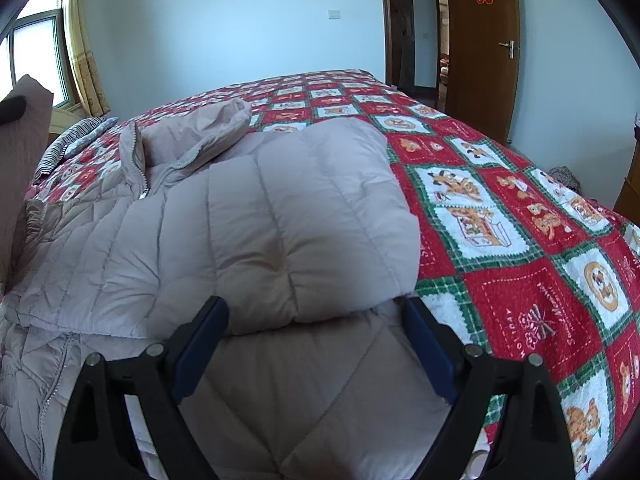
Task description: Fold large clothes
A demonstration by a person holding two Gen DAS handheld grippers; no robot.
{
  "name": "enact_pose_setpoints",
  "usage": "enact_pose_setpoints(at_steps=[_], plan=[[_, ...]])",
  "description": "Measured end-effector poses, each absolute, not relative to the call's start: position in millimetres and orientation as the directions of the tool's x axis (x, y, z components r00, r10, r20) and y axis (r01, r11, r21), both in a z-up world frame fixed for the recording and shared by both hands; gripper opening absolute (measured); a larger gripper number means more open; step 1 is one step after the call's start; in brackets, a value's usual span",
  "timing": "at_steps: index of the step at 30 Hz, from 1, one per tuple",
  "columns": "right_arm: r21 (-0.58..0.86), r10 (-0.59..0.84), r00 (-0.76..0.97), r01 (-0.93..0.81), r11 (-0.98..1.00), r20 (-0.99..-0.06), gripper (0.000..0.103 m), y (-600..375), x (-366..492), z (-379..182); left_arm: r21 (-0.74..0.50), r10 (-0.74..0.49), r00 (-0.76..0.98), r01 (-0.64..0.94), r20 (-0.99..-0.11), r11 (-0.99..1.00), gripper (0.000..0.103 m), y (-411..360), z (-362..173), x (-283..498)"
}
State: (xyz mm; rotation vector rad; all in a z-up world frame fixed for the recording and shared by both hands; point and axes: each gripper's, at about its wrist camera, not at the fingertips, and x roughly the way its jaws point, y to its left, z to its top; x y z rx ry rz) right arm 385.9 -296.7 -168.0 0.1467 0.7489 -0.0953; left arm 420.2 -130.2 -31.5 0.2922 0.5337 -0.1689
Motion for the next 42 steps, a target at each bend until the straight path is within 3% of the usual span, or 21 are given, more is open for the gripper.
enact_pose_setpoints(at_steps=[9,14,17,19,21,26,29,32,35,39,41,42], plan=[[0.141,-0.014,0.740,0.147,0.979,-0.672,0.091,-300.5,383.1,-168.2,0.242,-0.131,0.802,0.325,-0.583,0.914,0.005,-188.6,-78.5,430.2],[0.159,-0.007,0.746,0.151,0.976,-0.666,0.091,-302.6,382.4,-169.4,0.166,-0.190,0.746,0.374,-0.638,0.912,0.011,-199.1,-102.8,437.9],[0.167,-0.005,0.748,0.154,0.974,-0.664,0.091,-304.2,382.3,-169.9,0.134,-0.222,0.737,0.390,-0.638,0.911,0.036,-199.6,-103.7,435.2],[0.171,-0.002,0.749,0.154,0.973,-0.663,0.091,-304.6,382.3,-170.1,0.157,-0.216,0.774,0.376,-0.595,0.913,0.081,-197.2,-97.0,426.4],[0.170,-0.003,0.748,0.155,0.973,-0.663,0.091,-304.2,382.4,-170.4,0.179,-0.210,0.826,0.348,-0.523,0.920,0.095,-190.2,-86.2,414.7],[0.177,0.001,0.749,0.155,0.972,-0.663,0.092,-305.1,383.0,-170.6,0.209,-0.192,0.858,0.323,-0.477,0.923,0.095,-161.4,-70.5,406.9],[0.221,0.033,0.759,0.147,0.964,-0.650,0.091,-311.4,380.8,-168.1,0.258,-0.091,0.876,0.236,-0.474,0.937,0.095,-123.5,-79.4,414.0],[0.264,0.070,0.751,0.142,0.954,-0.656,0.091,-314.3,377.6,-155.7,0.288,0.037,0.864,0.127,-0.503,0.949,0.095,-66.8,-95.8,428.5],[0.305,0.126,0.791,0.080,0.949,-0.598,0.091,-302.5,372.3,-125.6,0.272,0.132,0.841,0.019,-0.525,0.962,0.095,-7.7,-107.8,440.6],[0.352,0.273,0.732,-0.048,0.935,-0.625,0.091,-270.9,406.6,-111.4,0.204,0.173,0.794,-0.064,-0.582,0.977,0.095,43.2,-120.0,452.5],[0.369,0.320,0.675,-0.076,0.926,-0.664,0.083,-256.6,429.6,-121.9,0.183,0.172,0.784,-0.075,-0.597,0.980,0.095,51.5,-124.0,451.6],[0.375,0.335,0.638,-0.077,0.924,-0.694,0.056,-251.2,440.8,-130.4,0.182,0.171,0.783,-0.075,-0.598,0.980,0.095,53.1,-124.2,449.9]])
